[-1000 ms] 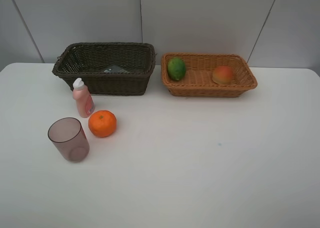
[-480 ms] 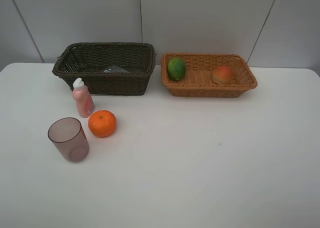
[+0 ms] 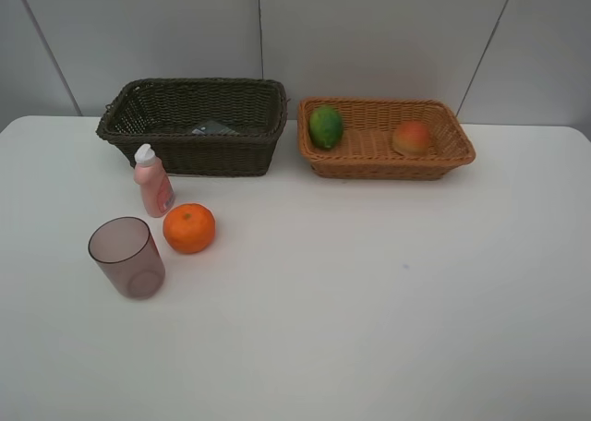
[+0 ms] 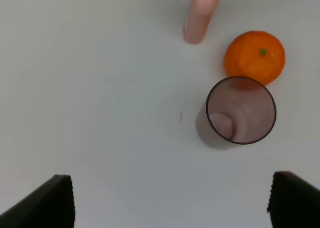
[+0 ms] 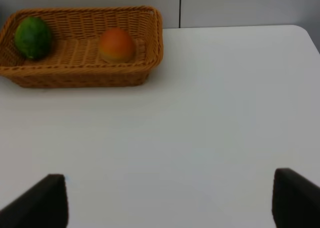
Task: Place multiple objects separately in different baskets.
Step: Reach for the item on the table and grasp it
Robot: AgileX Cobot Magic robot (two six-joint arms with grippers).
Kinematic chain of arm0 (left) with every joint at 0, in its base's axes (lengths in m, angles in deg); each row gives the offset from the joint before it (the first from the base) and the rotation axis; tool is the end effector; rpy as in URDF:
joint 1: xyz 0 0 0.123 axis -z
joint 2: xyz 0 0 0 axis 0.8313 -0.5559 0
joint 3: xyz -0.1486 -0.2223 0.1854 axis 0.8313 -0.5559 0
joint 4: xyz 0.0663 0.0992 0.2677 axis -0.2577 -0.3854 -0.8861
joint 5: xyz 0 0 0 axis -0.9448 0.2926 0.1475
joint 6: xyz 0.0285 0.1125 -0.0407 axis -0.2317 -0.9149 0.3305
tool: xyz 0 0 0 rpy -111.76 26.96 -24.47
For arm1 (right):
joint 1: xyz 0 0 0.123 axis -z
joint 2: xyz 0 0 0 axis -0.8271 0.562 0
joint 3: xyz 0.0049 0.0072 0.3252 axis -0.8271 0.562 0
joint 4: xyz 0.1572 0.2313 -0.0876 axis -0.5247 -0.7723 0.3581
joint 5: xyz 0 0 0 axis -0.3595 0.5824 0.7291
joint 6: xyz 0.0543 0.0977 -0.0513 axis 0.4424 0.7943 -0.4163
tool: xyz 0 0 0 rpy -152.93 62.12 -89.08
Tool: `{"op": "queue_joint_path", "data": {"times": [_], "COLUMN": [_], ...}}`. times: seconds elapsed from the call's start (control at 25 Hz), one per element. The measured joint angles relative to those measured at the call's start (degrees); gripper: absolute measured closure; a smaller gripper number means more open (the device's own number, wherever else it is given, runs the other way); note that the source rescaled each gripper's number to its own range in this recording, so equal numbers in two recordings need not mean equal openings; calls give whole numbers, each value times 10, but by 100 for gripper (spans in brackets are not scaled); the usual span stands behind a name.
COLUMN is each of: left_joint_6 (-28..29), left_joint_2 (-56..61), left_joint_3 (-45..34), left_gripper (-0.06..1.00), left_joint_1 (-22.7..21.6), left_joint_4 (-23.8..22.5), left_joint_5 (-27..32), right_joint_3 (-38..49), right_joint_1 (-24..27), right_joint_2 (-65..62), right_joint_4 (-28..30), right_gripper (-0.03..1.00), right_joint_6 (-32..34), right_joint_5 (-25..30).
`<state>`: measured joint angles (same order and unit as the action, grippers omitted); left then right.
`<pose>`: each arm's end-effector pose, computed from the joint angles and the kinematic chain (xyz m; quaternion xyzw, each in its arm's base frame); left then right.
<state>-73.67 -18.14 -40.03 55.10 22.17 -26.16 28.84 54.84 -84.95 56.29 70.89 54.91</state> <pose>0.1684 -0.0032 0.3245 0.0108 0.9472 -0.0180 0.3200 0.0162 -0.0091 0.2905 0.0249 0.8455 -0.0198 0.5330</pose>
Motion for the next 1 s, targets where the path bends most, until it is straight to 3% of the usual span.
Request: {"op": "queue_joint_path", "data": {"times": [0.2,0.64,1.0], "left_joint_6": [-4,-6,-4], "left_joint_2": [-57,-166,-298], "left_joint_3": [0,1,41], "left_gripper": [-6,-6,-6], "left_joint_1": [18,212,292], "left_joint_4": [1,-18,-36], "left_joint_5": [-21,-70,-80], "right_joint_3": [0,0,0], "right_joint_1": [0,0,0], "right_joint_2": [0,0,0], "right_joint_4": [0,0,0], "right_gripper": [9,9,9], "right_joint_6": [0,0,0], "right_joint_5": [0,0,0]}}
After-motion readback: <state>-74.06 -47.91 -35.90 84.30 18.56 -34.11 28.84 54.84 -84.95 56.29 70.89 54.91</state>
